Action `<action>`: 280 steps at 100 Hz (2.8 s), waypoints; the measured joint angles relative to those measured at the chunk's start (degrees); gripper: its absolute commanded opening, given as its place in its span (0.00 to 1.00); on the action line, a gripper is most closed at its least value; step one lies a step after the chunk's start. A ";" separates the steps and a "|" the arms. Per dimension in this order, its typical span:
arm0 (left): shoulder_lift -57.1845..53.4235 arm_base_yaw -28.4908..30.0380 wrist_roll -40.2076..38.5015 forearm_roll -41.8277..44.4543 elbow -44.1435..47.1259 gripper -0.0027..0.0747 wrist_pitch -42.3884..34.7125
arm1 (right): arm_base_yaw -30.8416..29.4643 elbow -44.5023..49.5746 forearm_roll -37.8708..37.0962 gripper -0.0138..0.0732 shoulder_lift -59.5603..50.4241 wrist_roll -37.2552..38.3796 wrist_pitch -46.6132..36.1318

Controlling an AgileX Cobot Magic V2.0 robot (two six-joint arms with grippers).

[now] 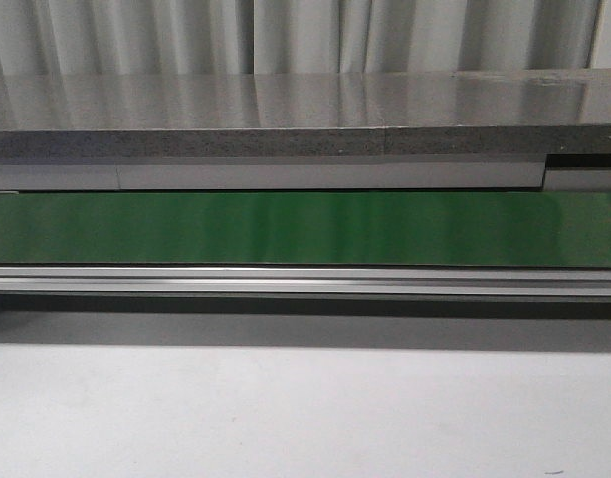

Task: Move button from right to left
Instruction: 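Move the right gripper down toward the yellow-capped button in the green tray, then close the right gripper around the button's black body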

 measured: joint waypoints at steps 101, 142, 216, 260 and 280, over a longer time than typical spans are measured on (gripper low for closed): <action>0.00 0.00 0.00 0.00 0.00 0.01 0.00 | 0.00 -3.14 -0.08 0.09 0.00 0.00 -0.66; 0.00 0.00 0.00 0.00 0.00 0.01 0.00 | 0.00 -29.41 -2.93 0.09 19.29 0.00 20.46; 0.00 0.00 0.00 0.00 0.00 0.01 0.00 | -15.65 -51.97 -8.10 0.09 56.76 8.91 31.56; 0.00 0.00 0.00 0.00 0.00 0.01 0.00 | -19.36 -64.64 -7.58 0.10 78.99 7.38 35.32; 0.00 0.00 0.00 0.00 0.00 0.01 0.00 | -19.36 -72.00 -3.56 0.37 88.13 1.55 42.41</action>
